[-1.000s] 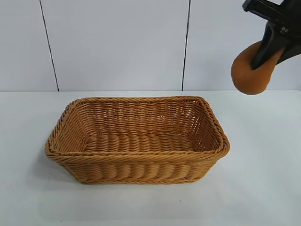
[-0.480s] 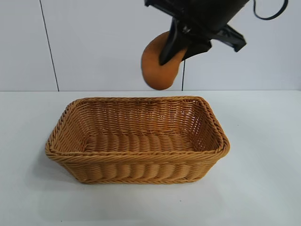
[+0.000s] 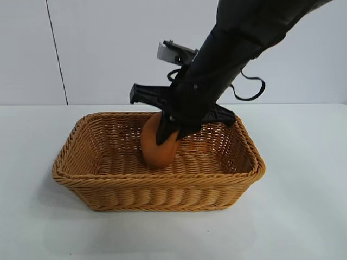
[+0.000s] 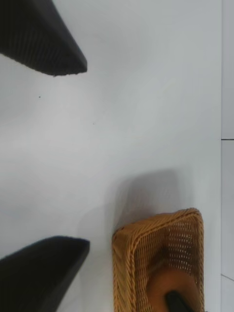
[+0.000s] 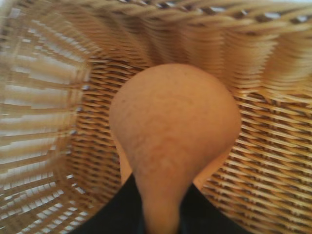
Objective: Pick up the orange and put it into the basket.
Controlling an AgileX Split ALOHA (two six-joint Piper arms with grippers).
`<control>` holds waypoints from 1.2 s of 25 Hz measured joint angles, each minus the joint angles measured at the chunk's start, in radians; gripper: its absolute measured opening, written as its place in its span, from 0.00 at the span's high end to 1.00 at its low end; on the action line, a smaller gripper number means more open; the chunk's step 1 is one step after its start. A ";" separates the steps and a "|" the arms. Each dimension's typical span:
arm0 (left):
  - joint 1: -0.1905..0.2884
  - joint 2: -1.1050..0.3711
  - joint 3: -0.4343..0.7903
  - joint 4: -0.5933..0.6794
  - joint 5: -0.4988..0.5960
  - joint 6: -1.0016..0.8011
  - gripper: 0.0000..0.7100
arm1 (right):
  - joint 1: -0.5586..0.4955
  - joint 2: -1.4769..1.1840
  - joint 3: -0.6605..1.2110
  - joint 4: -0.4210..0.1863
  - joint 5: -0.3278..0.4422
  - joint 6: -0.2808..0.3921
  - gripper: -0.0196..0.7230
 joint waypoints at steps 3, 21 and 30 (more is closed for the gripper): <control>0.000 0.000 0.000 0.000 0.000 0.000 0.10 | 0.000 0.015 -0.001 0.002 0.010 0.000 0.80; 0.000 0.000 0.000 0.000 0.000 0.000 0.10 | 0.000 -0.008 -0.490 -0.377 0.711 0.108 0.12; 0.000 0.000 0.000 0.000 0.000 0.000 0.10 | -0.060 -0.008 -0.528 -0.495 0.742 0.159 0.12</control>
